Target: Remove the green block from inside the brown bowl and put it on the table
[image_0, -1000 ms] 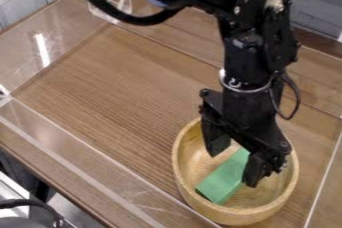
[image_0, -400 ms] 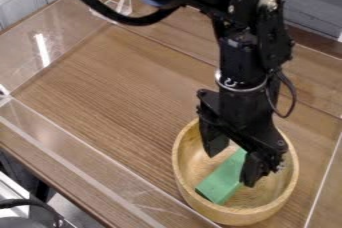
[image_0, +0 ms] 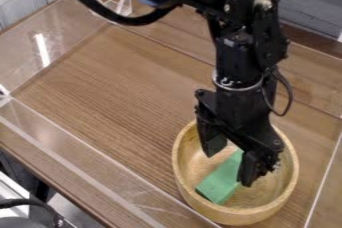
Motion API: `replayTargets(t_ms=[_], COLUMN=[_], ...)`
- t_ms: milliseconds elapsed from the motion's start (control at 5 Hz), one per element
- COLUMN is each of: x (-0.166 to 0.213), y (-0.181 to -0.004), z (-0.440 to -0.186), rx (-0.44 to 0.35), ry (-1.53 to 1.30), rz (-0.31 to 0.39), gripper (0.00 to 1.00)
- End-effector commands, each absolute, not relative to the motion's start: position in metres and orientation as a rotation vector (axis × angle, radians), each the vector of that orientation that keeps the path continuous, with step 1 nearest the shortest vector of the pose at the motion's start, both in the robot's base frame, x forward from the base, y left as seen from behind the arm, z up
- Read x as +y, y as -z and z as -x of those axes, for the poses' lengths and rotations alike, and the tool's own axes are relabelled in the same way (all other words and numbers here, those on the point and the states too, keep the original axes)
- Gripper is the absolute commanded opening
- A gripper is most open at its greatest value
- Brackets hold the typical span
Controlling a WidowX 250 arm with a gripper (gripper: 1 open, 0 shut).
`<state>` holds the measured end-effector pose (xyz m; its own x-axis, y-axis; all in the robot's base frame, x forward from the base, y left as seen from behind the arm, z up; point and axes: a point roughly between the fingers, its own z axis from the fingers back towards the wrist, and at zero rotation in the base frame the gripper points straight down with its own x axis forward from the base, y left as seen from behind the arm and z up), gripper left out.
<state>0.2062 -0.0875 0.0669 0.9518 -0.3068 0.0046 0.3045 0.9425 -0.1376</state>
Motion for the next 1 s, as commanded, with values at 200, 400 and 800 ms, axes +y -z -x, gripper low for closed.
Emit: replayTargets(t_ms=[200, 400, 800], x=[-0.0859, -0.0859, -0.0863], y=[-0.076, -0.0736, -0.0697], z=[-0.2138, -0.2142, -0.2148], rx=[-0.046, -0.045, -0.04], ry=[0.312, 0.315, 0.318], rz=[0.156, 0.16, 0.167], gripper=[1.0, 1.0, 1.0])
